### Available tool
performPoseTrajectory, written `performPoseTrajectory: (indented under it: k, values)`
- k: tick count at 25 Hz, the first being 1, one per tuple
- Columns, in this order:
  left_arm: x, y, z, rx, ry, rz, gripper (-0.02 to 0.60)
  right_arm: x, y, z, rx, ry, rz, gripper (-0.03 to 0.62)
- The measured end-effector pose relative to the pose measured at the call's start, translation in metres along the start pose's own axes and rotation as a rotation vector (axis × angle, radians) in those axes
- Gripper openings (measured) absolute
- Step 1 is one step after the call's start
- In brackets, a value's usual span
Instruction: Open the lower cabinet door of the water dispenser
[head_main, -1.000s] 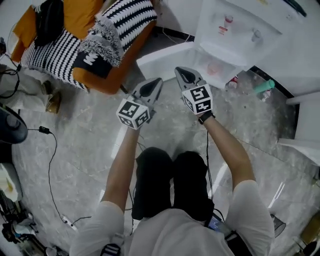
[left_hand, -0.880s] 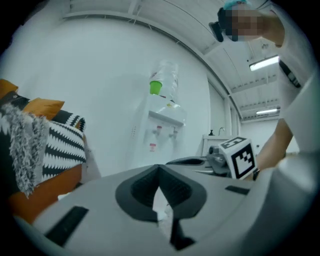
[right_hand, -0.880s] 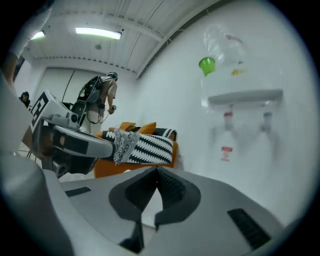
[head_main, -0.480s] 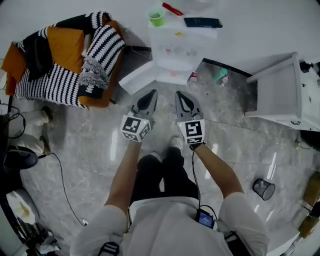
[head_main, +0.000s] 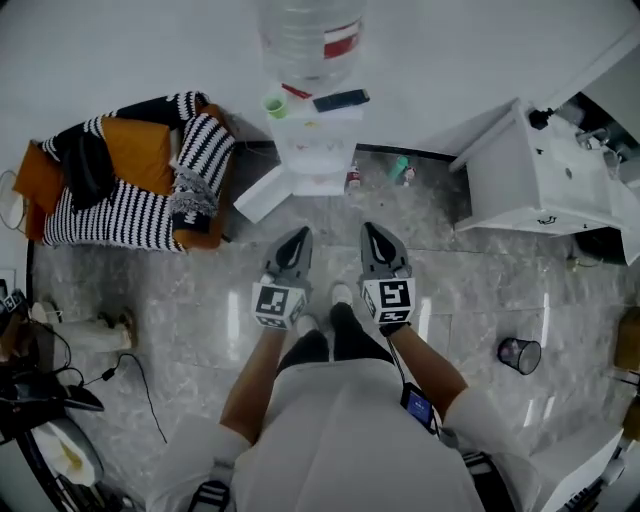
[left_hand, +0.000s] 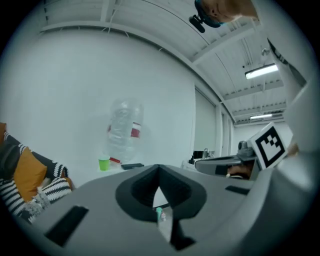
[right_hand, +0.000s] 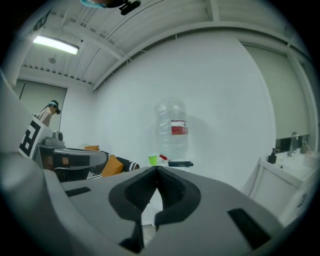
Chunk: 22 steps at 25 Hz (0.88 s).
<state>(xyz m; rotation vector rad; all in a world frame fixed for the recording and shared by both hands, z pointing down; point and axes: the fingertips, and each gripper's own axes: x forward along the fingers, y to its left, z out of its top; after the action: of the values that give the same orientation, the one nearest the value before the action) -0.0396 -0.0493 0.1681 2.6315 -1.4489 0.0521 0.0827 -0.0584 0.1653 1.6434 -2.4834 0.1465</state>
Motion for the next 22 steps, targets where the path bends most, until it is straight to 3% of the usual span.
performPoseTrajectory:
  k: [4,7,12,22]
  values:
    - [-0.014,-0.024,0.035,0.011,-0.032,0.004,0.009,-0.032,-0.009,0.023,0.046,0.022,-0.043,0.009]
    - [-0.009,-0.031,0.055,-0.006,-0.061,-0.004,0.009,-0.036,-0.018,0.04,-0.001,-0.016,-0.062,0.009]
    - [-0.005,-0.026,0.06,0.027,-0.068,-0.02,0.009,-0.037,-0.031,0.048,0.004,-0.03,-0.089,0.01]
    - [0.004,-0.02,0.069,0.013,-0.078,-0.001,0.009,-0.026,-0.04,0.053,0.009,-0.037,-0.071,0.009]
